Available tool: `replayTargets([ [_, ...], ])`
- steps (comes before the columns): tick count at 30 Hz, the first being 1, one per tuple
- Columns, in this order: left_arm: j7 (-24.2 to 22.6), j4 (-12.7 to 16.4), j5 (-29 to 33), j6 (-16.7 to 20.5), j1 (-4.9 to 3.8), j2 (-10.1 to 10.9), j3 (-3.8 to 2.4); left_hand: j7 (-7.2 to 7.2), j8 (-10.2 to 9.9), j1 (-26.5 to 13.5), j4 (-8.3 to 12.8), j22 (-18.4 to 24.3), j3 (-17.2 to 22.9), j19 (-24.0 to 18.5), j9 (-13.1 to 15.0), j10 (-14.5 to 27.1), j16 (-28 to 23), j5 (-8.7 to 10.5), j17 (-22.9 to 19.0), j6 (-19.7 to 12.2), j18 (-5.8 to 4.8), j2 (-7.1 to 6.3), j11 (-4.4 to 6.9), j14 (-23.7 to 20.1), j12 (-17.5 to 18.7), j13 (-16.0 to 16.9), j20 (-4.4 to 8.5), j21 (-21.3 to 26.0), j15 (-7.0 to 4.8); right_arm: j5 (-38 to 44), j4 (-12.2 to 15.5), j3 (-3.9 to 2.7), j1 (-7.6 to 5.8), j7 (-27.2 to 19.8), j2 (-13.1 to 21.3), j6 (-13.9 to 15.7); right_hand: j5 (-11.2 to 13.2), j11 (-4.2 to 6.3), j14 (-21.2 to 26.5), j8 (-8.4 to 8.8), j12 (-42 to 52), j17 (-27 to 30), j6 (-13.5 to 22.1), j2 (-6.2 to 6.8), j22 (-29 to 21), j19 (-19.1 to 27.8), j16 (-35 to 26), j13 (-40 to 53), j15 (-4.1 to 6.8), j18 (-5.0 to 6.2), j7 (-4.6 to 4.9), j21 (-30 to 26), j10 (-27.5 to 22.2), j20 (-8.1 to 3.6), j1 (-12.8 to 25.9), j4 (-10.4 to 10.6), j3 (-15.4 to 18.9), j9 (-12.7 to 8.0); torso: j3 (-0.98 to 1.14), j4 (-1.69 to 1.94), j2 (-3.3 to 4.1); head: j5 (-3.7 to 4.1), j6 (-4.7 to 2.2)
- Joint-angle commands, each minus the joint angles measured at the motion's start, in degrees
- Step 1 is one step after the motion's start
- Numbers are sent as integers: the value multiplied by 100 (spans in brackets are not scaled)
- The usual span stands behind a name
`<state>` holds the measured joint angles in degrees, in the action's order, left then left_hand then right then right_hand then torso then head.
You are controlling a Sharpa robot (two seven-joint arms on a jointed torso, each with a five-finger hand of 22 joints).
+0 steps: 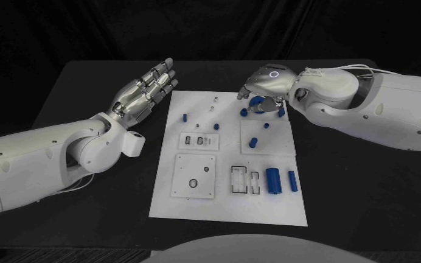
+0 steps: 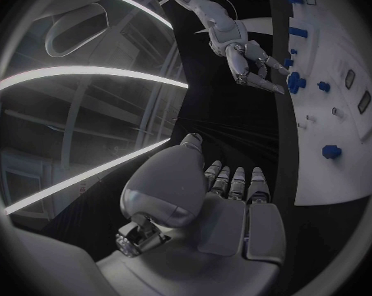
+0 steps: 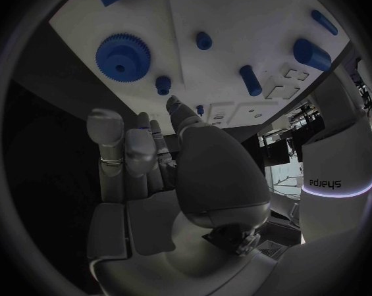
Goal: Assemble the parts on the task board
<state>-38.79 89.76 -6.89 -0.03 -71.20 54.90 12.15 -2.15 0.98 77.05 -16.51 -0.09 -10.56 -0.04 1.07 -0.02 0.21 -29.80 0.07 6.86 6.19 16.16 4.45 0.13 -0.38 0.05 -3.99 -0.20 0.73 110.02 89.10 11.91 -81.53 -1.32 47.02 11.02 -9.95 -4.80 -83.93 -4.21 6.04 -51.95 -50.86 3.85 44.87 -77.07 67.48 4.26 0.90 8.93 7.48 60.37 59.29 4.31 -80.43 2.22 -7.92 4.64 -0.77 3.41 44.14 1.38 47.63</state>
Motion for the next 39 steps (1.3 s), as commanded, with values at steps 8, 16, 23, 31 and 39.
replayTargets([
  [8,-1236,-15,-13,-115,-18,-18,-5,59,18,94,37,9,50,4,8,2,-21,-54,-7,17,103,-1,-31,-13,38,-5,-58,20,60,-122,-157,-4,139,-65,-102,35,-155,-46,-29,8,-91,23,-37,29,61,35,-31,-36,-76,-67,0,69,65,102,-60,12,-108,-24,-10,-14,-34,-29,41],
  [16,-1209,-32,-13,-130,-18,-22,-5,86,22,140,62,9,78,4,11,2,-21,-103,-7,39,109,-6,-57,-13,38,-5,-72,20,69,-127,-341,-4,216,-125,-214,153,-321,-71,-26,-19,-149,16,-136,7,133,56,-4,-51,-104,-66,17,114,106,137,-64,18,-210,-35,-10,-3,-43,-22,67],
  [23,-1185,-49,-13,-148,-17,-32,-5,99,23,164,77,9,94,4,13,2,-21,-127,-7,47,112,-9,-70,-13,38,-5,-77,20,70,-128,-456,-4,255,-184,-281,222,-343,-80,-28,-35,-163,-14,-194,3,198,55,22,-51,-114,-74,19,155,134,149,-41,34,-249,-33,-4,-2,-49,-16,95],
  [31,-1162,-76,-13,-159,-17,-51,-4,113,25,193,95,9,116,4,14,2,-21,-159,-7,58,116,-10,-85,-13,38,-5,-83,20,73,-129,-527,-4,298,-219,-330,238,-294,-65,-24,-87,-171,-27,-364,26,303,65,49,-47,-109,-81,10,220,234,156,-7,62,-335,-15,-9,-10,-60,-26,124],
  [39,-1138,-77,-13,-111,-17,-59,-4,144,30,250,145,9,163,4,19,2,-21,-212,-7,86,122,-25,-117,-13,38,-5,-105,20,90,-189,-592,-4,359,-235,-366,254,-213,-39,-10,-116,-159,11,-502,52,346,87,38,-44,-89,-81,38,240,382,147,23,100,-422,0,-16,-13,-70,-32,158],
])
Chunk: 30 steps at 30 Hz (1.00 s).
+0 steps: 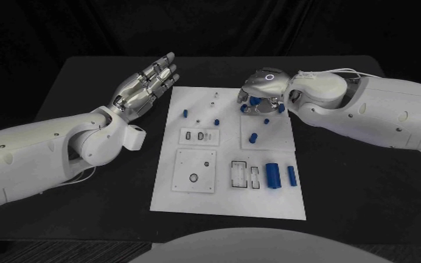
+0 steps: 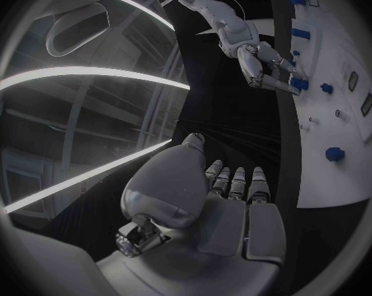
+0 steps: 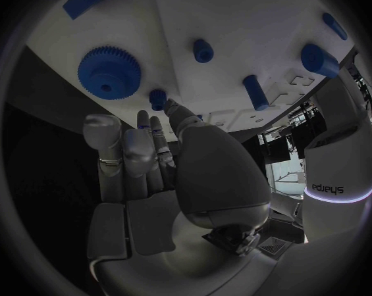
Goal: Assemble the parts on the task board
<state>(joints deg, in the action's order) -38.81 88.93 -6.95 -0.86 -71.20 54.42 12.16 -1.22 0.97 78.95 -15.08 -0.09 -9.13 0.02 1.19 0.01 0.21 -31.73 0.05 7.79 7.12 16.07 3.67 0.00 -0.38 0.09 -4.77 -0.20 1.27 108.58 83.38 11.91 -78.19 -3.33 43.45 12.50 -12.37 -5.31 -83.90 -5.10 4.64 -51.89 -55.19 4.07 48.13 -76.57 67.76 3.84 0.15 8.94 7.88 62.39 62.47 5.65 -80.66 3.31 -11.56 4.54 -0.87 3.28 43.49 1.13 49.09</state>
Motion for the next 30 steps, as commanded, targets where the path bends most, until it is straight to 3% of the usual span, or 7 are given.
replayTargets([
  [1,-1134,5,-8,-27,-17,-12,-5,55,31,66,8,9,26,-2,7,-1,-21,-25,-5,-5,30,-16,-43,0,38,-9,-31,20,39,-57,-25,-4,30,-38,-12,107,12,22,-11,-36,-16,14,-109,35,29,41,7,-2,-7,-81,11,42,111,7,39,-6,-92,14,-7,0,-7,-6,15],
  [10,-1114,-14,-8,-51,-16,-20,-5,68,33,84,26,9,49,-2,9,-1,-21,-46,-5,8,31,-16,-56,0,38,-9,-44,20,53,-102,-81,-4,58,-61,-35,109,-92,51,-3,-29,-32,35,-199,78,56,75,2,-14,17,-79,28,43,291,-17,-4,4,-300,14,-10,-1,-16,0,40],
  [30,-1073,-50,-8,-202,-16,-41,-4,162,66,133,173,9,93,-2,34,-1,-21,-165,-5,176,21,-155,-145,0,38,-9,-97,20,115,-190,-283,-4,201,-211,-119,185,-156,60,-5,-65,-76,-32,-459,164,236,92,50,-19,26,-102,46,131,528,-23,-154,-53,-786,33,-8,-3,-27,-24,48],
])
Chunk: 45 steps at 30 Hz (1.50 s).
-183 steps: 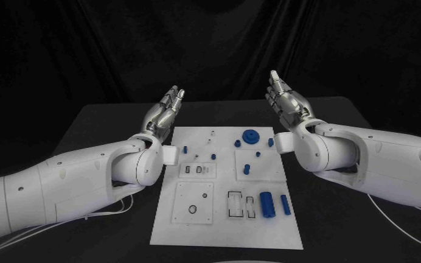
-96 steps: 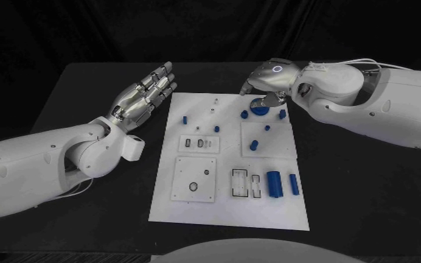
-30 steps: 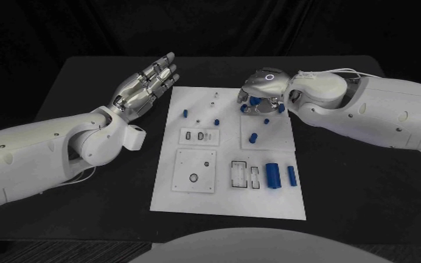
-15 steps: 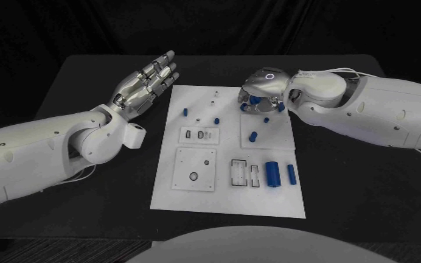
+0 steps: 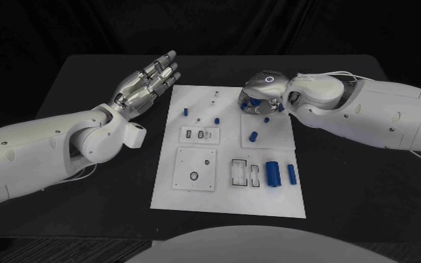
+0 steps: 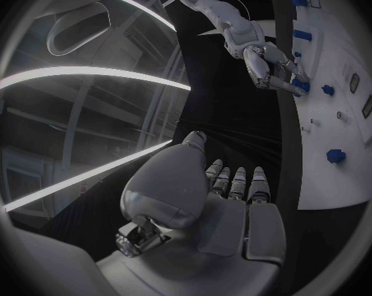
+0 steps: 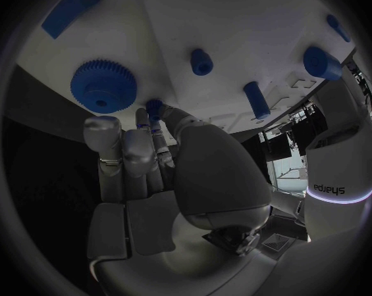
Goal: Assemble the parts on the task board
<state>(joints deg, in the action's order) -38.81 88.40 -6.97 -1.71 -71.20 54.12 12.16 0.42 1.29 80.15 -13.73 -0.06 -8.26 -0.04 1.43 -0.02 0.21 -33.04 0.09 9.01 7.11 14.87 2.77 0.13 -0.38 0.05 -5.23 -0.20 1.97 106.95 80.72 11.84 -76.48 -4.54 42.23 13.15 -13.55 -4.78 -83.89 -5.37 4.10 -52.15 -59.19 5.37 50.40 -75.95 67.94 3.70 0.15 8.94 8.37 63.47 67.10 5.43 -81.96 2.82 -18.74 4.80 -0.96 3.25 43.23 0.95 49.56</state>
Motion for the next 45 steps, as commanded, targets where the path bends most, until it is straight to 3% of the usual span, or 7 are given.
replayTargets([
  [1,-1071,2,-5,-119,-16,-11,-4,-3,34,14,38,6,6,4,10,2,-21,-34,-9,54,22,-35,-55,-13,38,-5,-51,20,45,-30,-17,3,32,-106,8,151,-41,12,-3,-41,-21,4,-82,39,15,35,26,-4,30,-102,-8,25,90,-5,-34,-10,-106,9,2,2,-2,-7,-1],
  [10,-1049,9,-5,-95,-16,16,-4,9,42,14,47,6,19,4,15,2,-21,-58,-9,90,23,-27,-66,-13,38,-5,-56,20,48,-283,142,3,2,-150,153,594,42,88,-7,-114,-10,-37,-331,64,133,31,48,-2,83,-114,-82,86,343,-49,-69,-30,-312,50,0,6,-4,-59,-62],
  [16,-1037,31,-5,-56,-16,51,-4,13,46,12,49,6,22,4,18,2,-21,-63,-9,106,24,-25,-70,-13,38,-5,-58,20,48,-779,331,2,-261,6,217,553,128,95,-10,-120,-29,-52,-374,75,164,28,55,-7,92,-119,-94,102,364,-60,-49,-7,-331,56,-2,-2,-10,-163,-167],
  [21,-1022,43,-5,-33,-16,60,-4,14,47,9,49,6,23,4,18,2,-21,-65,-9,109,25,-26,-72,-13,38,-5,-59,20,47,-957,373,2,-492,133,130,431,190,94,-11,-111,-43,-53,-377,88,174,30,56,-11,91,-121,-95,105,356,-62,-28,13,-334,55,-2,-4,-16,-190,-301],
  [27,-1002,61,-5,-19,-16,55,-4,15,47,9,48,6,22,4,18,2,-21,-65,-9,107,25,-26,-72,-13,38,-5,-59,20,47,-909,121,2,-601,138,-217,303,201,93,-17,-103,-50,-81,-372,87,201,22,72,-13,91,-126,-96,121,345,-62,-28,18,-344,53,-5,11,-3,-171,-439],
  [38,-987,100,-5,-9,-16,37,-4,15,49,4,46,6,21,4,19,2,-21,-70,-9,114,27,-26,-73,-13,38,-5,-60,20,46,-800,-539,2,-592,65,-867,141,210,75,-32,-53,-60,-129,-320,134,259,9,106,-15,79,-137,-78,155,294,-56,15,54,-349,36,-12,10,24,-190,-511],
  [45,-998,118,-5,3,-16,30,-4,12,46,-2,42,6,22,4,16,2,-21,-76,-9,100,29,-23,-69,-13,38,-5,-63,20,43,-789,-831,2,-543,61,-1148,78,225,69,-35,-34,-61,-142,-298,156,282,4,115,-14,75,-141,-71,169,277,-53,20,58,-352,30,-3,56,67,-149,-537],
])
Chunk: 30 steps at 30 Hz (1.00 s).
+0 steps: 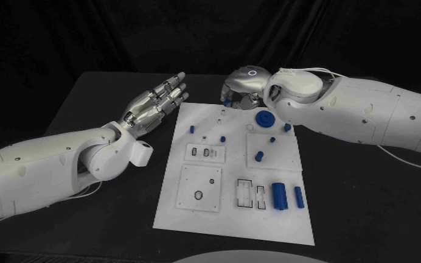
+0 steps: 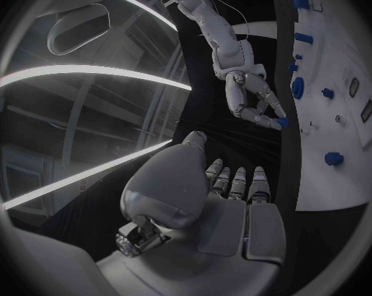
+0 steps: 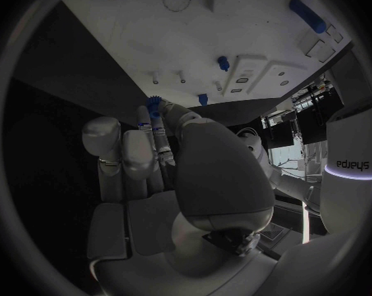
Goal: Assemble the parts on the task board
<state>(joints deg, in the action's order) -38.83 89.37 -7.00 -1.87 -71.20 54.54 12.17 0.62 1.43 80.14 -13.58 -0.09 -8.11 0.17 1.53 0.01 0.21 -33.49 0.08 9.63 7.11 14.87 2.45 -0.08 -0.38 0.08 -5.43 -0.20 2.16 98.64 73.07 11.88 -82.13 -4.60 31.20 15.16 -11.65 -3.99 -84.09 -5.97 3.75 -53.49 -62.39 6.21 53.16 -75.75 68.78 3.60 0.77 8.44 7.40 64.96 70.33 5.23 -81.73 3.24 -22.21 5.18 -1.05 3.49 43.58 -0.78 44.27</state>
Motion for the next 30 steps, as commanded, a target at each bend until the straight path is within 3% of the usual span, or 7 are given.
replayTargets([
  [1,-995,23,-2,18,-16,-13,-5,-8,33,-2,28,9,6,-17,6,-1,-21,-31,-8,38,30,-23,-37,8,38,-8,-43,20,24,44,-100,-3,26,72,-76,-128,36,-10,-15,26,-26,-9,23,72,6,-16,32,-5,13,-91,25,20,-46,-32,-3,16,-4,-7,5,41,40,38,-18],
  [5,-997,4,-2,8,-16,-38,-5,-12,33,-4,26,9,7,-17,6,-1,-21,-35,-8,40,32,-20,-32,8,38,-8,-44,20,23,45,-185,-3,33,96,-147,-176,42,-14,-14,38,-27,-7,36,81,6,-13,32,-5,10,-91,30,18,-58,-30,1,20,-8,-11,5,67,69,79,-49],
  [7,-1004,-2,-2,6,-16,-49,-5,-13,32,-5,26,9,8,-17,5,-1,-21,-35,-8,36,33,-19,-32,8,38,-8,-46,20,23,45,-199,-3,35,103,-158,-188,52,-21,-14,49,-28,-11,49,92,14,-13,34,-6,6,-92,36,22,-73,-27,10,28,-9,-15,5,68,74,74,-19],
  [16,-1032,-30,-2,9,-16,-72,-5,-14,31,-6,26,9,11,-17,5,-1,-21,-37,-8,36,35,-15,-31,8,38,-8,-48,20,23,46,-307,-3,66,135,-222,-297,70,-38,-9,87,-31,-25,92,113,61,-17,43,-6,-8,-101,55,47,-121,-15,20,45,-24,-28,0,77,84,41,-45],
  [20,-1032,-48,-2,10,-16,-71,-5,-15,31,-7,26,9,13,-17,5,-1,-21,-38,-8,35,36,-12,-30,8,38,-8,-49,20,23,46,-387,-3,89,149,-247,-324,73,-44,-7,101,-30,-35,108,118,74,-15,48,-6,-14,-103,63,53,-137,-10,20,49,-32,-33,-4,64,66,4,44],
  [25,-1032,-74,-2,-7,-16,-89,-5,-15,31,-7,26,9,14,-17,4,-1,-21,-39,-8,34,37,-11,-30,8,38,-8,-51,20,23,46,-452,-3,120,164,-268,-338,70,-51,-3,115,-31,-41,124,119,82,-11,51,-6,-21,-104,70,55,-160,-5,12,50,-46,-38,-12,76,68,22,37],
  [30,-1030,-98,-2,-28,-16,-108,-5,-16,30,-7,26,9,17,-17,4,-1,-21,-40,-8,30,39,-7,-30,8,38,-8,-55,20,24,46,-492,-3,149,162,-286,-329,68,-56,-2,121,-31,-51,130,121,92,-10,57,-6,-24,-106,74,60,-175,-1,7,50,-54,-40,0,76,67,32,73],
])
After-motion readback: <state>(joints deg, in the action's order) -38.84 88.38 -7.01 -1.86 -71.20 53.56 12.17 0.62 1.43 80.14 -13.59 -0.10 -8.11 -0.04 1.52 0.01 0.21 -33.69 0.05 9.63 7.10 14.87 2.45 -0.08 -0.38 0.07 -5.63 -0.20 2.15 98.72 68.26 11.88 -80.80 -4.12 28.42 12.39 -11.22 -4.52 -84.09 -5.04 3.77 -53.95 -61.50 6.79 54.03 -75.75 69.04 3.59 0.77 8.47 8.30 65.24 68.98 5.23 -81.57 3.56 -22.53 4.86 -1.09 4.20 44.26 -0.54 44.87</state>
